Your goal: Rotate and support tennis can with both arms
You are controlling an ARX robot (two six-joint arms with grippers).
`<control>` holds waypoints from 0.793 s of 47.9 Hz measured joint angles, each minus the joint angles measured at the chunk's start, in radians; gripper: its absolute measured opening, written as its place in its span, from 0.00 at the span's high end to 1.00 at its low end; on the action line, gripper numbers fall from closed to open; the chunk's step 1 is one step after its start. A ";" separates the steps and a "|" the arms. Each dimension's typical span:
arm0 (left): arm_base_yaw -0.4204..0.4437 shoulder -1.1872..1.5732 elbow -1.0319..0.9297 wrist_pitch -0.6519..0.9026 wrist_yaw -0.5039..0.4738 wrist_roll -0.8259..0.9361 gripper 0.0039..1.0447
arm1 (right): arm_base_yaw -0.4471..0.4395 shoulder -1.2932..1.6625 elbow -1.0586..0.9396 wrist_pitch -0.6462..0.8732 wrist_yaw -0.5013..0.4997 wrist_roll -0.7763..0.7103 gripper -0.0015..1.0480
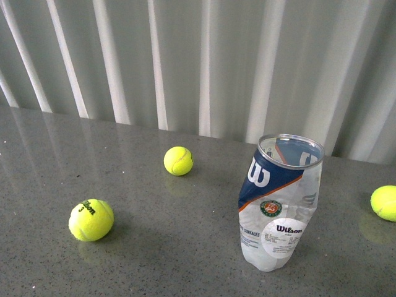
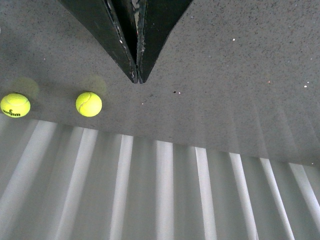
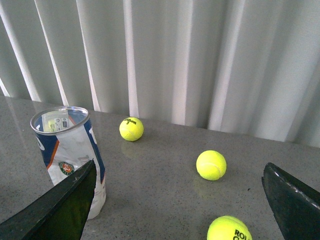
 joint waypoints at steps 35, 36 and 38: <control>0.000 -0.282 -0.083 -0.167 0.000 -0.001 0.97 | 0.000 0.000 0.000 0.000 0.000 0.000 0.07; 0.000 -0.288 -0.083 -0.173 0.000 -0.001 0.97 | 0.000 0.000 0.000 0.000 0.000 0.000 0.07; 0.000 -0.304 -0.083 -0.190 0.000 -0.001 0.97 | 0.000 0.000 0.000 0.000 0.000 0.000 0.07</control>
